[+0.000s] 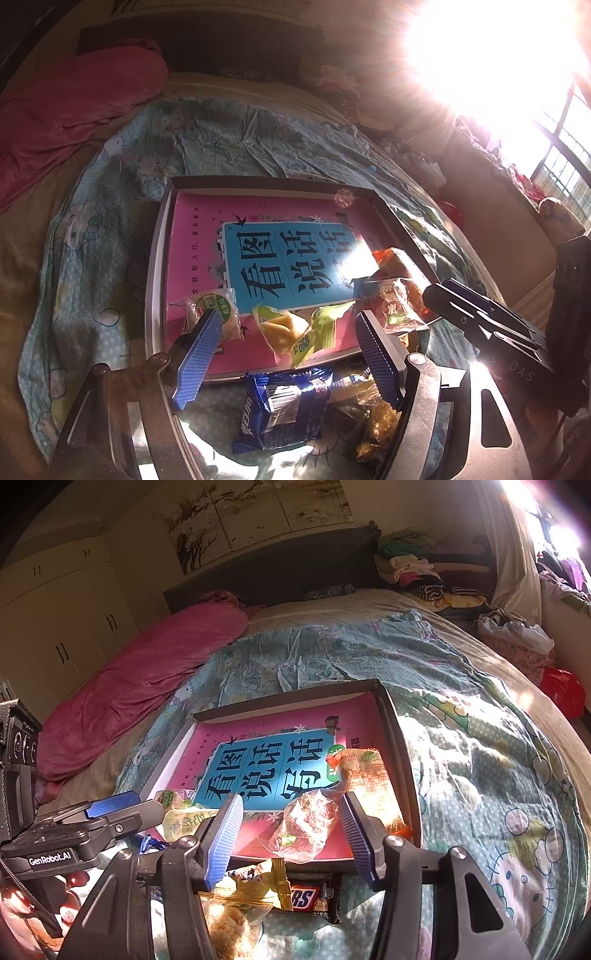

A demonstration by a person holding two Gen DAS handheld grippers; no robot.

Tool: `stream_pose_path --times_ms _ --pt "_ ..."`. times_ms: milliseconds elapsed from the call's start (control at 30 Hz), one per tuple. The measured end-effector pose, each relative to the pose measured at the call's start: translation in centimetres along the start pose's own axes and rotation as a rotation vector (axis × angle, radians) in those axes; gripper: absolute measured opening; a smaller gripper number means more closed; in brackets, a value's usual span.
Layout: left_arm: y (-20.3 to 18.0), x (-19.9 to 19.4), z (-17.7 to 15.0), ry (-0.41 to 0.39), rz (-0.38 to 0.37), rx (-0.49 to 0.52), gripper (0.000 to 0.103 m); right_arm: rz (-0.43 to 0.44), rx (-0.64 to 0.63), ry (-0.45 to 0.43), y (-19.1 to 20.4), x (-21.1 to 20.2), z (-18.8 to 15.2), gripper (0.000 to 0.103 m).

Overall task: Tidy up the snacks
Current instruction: 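Open the left gripper dropping the yellow snack while the right releases the red-item bag in the box, then withdraw both grippers from the box toward the remaining snacks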

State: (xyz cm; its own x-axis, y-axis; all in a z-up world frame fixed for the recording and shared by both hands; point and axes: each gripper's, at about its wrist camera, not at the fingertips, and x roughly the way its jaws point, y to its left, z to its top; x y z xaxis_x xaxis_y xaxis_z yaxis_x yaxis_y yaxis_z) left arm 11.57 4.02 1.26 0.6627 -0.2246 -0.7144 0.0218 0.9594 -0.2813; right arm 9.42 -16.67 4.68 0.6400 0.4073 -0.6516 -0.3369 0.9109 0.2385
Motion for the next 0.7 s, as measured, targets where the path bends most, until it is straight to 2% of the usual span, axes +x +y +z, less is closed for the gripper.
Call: stream_pose_path --times_ms 567,700 --pt "0.1 -2.7 -1.2 -0.034 0.054 0.022 0.078 0.042 -0.056 -0.025 1.4 -2.6 -1.0 0.064" --pt "-0.4 -3.0 -1.5 -0.031 0.095 0.054 0.078 0.041 -0.058 -0.029 1.7 -2.9 -1.3 0.064"
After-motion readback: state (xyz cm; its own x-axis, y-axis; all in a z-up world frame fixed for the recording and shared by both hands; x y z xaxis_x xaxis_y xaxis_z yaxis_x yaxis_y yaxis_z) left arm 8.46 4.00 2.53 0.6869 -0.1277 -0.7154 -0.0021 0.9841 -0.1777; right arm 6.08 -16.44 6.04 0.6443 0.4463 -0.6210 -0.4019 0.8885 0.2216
